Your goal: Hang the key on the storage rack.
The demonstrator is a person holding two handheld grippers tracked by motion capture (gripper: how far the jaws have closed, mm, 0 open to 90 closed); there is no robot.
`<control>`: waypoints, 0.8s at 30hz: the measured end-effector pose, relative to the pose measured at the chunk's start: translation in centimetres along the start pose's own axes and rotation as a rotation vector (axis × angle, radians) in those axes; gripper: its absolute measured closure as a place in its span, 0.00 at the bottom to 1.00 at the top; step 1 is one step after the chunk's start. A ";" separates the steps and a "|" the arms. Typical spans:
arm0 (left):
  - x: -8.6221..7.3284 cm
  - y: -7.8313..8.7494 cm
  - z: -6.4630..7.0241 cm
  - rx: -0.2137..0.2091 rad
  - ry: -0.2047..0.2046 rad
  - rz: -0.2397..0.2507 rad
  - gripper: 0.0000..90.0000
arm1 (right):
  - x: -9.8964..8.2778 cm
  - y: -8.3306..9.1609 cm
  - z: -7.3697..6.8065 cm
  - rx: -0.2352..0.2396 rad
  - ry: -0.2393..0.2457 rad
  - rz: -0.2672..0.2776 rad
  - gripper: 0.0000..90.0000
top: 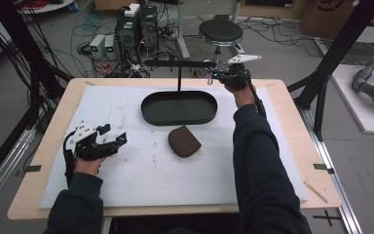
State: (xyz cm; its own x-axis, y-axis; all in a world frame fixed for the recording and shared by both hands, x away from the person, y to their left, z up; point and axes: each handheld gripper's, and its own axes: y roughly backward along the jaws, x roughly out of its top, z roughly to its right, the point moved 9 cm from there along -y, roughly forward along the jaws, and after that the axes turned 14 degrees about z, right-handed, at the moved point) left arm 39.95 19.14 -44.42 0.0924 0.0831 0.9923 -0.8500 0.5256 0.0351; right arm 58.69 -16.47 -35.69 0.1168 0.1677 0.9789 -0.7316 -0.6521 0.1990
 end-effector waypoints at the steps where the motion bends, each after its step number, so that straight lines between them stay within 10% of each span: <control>1: 0.0 0.0 0.0 0.000 0.001 0.000 0.26 | 0.0 0.0 0.1 -0.004 -0.005 0.003 1.00; 14: -0.1 0.0 0.2 -0.004 -0.005 -0.005 0.26 | -1.0 -1.5 0.7 -0.115 0.029 -0.017 0.97; 24: -0.1 0.0 0.4 -0.021 -0.010 -0.003 0.26 | -1.3 1.8 2.0 -0.173 0.064 -0.021 0.51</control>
State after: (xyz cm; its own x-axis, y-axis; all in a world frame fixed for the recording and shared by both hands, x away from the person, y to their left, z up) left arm 39.74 18.77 -44.47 0.0900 0.0734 0.9932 -0.8388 0.5433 0.0359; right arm 58.56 -19.30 -36.53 0.0948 0.2301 0.9685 -0.8347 -0.5118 0.2033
